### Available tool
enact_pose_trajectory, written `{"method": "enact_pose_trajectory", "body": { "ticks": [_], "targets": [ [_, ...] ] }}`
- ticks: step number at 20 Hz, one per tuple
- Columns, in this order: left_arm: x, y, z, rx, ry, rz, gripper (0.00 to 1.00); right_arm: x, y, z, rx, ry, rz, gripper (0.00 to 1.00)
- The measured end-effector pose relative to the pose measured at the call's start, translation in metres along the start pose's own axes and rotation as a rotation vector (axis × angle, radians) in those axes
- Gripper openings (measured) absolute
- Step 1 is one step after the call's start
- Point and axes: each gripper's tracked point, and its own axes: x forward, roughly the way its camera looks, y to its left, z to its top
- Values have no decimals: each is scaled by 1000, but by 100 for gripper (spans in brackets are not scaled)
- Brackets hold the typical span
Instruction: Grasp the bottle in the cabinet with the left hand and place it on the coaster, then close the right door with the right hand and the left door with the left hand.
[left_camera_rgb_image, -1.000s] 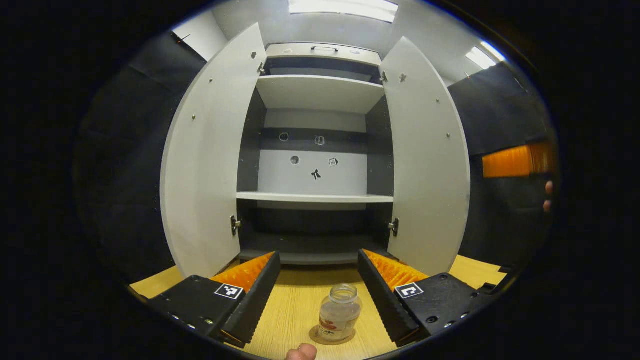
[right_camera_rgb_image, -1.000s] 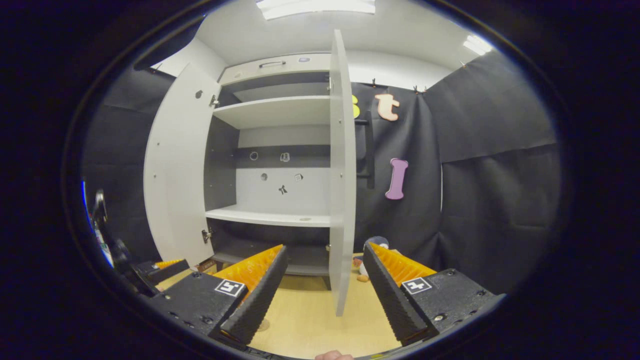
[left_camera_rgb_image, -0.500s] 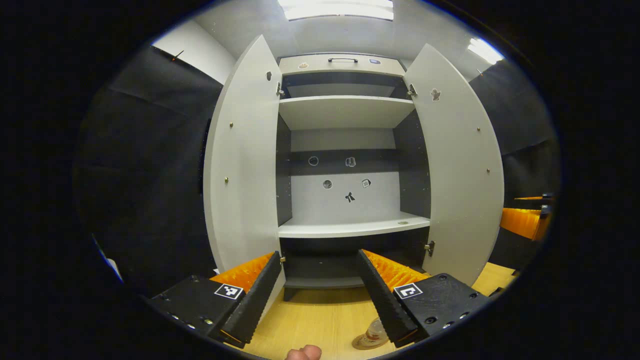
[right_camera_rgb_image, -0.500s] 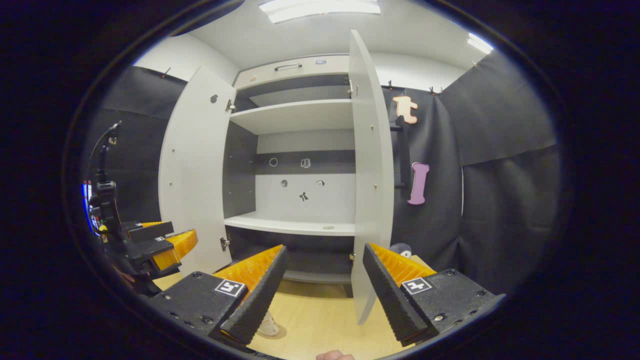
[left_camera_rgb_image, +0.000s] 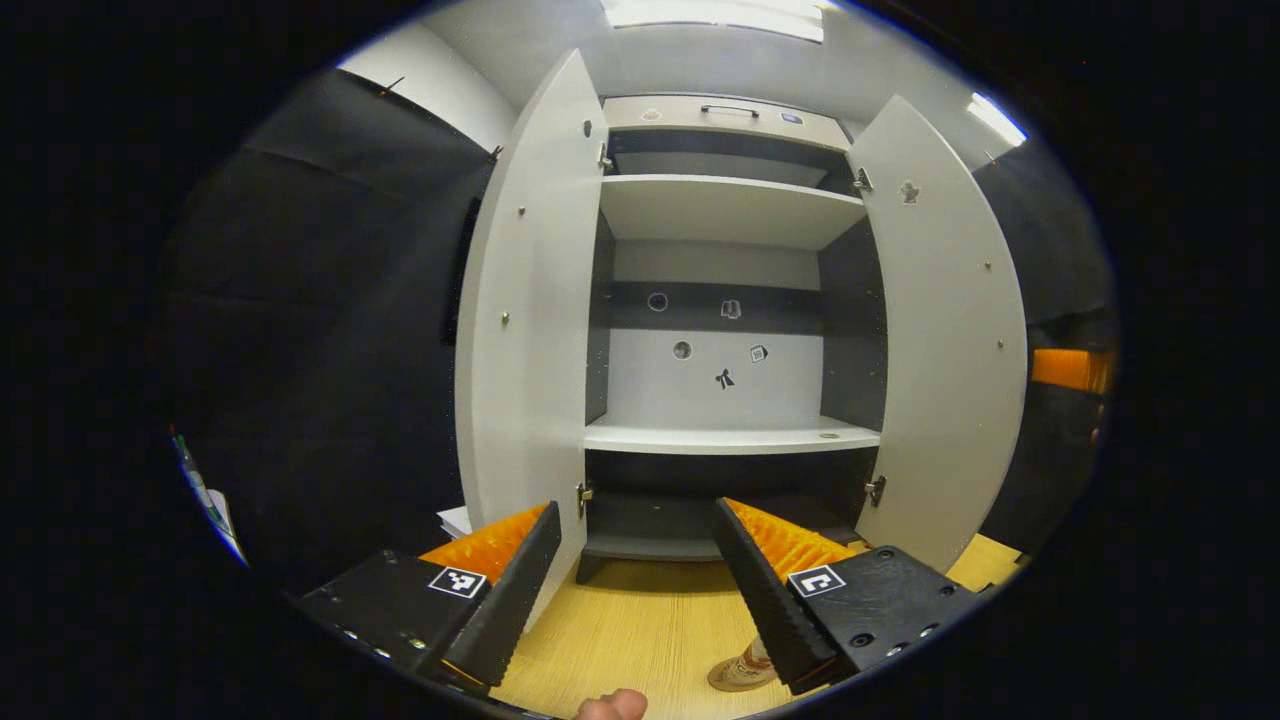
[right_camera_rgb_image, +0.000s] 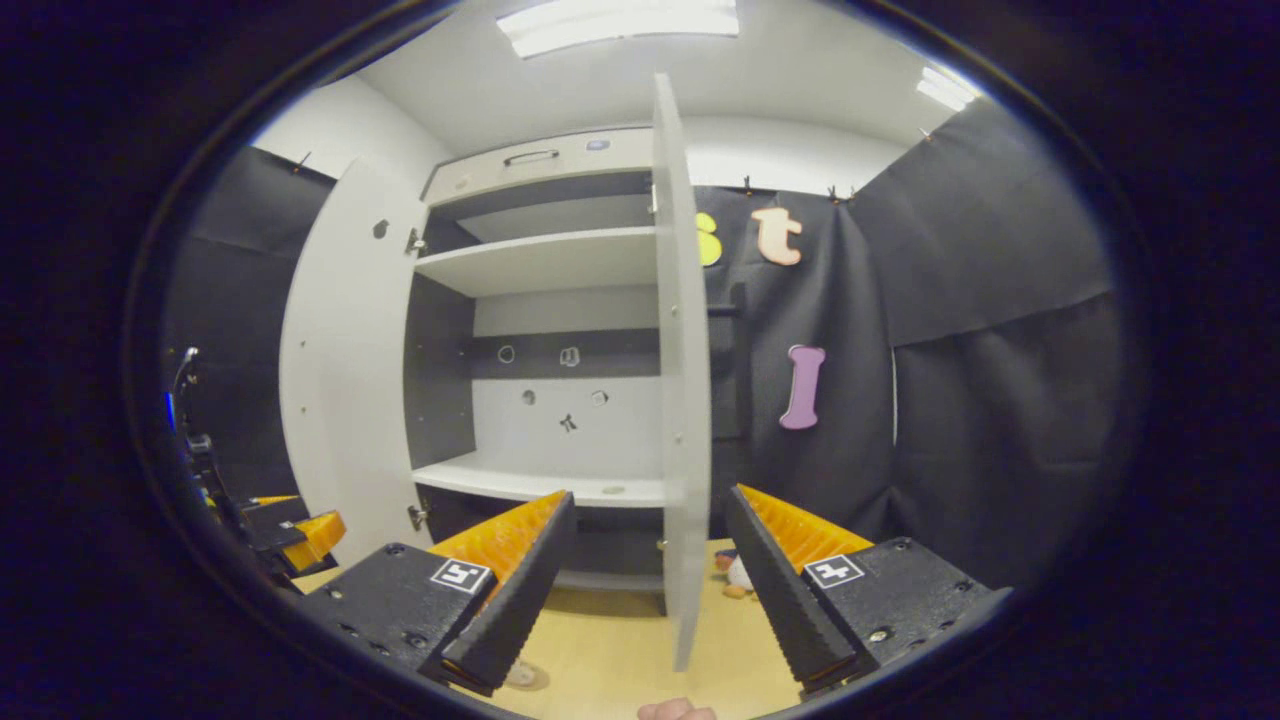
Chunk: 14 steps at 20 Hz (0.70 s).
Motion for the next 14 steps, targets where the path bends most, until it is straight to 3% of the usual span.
{"method": "enact_pose_trajectory", "body": {
  "ticks": [1,6,9,10,13,14],
  "targets": [
    [-1,-1,-3,-2,8,-4,94,7,-20,13,-12,-17,-38,99],
    [-5,-4,-8,14,0,-9,94,48,-91,50,-45,-85,-149,99],
    [-8,-10,-16,27,13,-15,94,72,-103,49,-40,-90,-159,94],
    [-8,-13,-16,31,15,-21,94,78,-104,48,-33,-86,-160,99],
    [-7,-17,-21,44,30,-28,94,93,-101,43,-28,-66,-136,95],
    [-7,-19,-23,44,37,-32,94,96,-100,42,-32,-58,-128,99]
  ]
}}
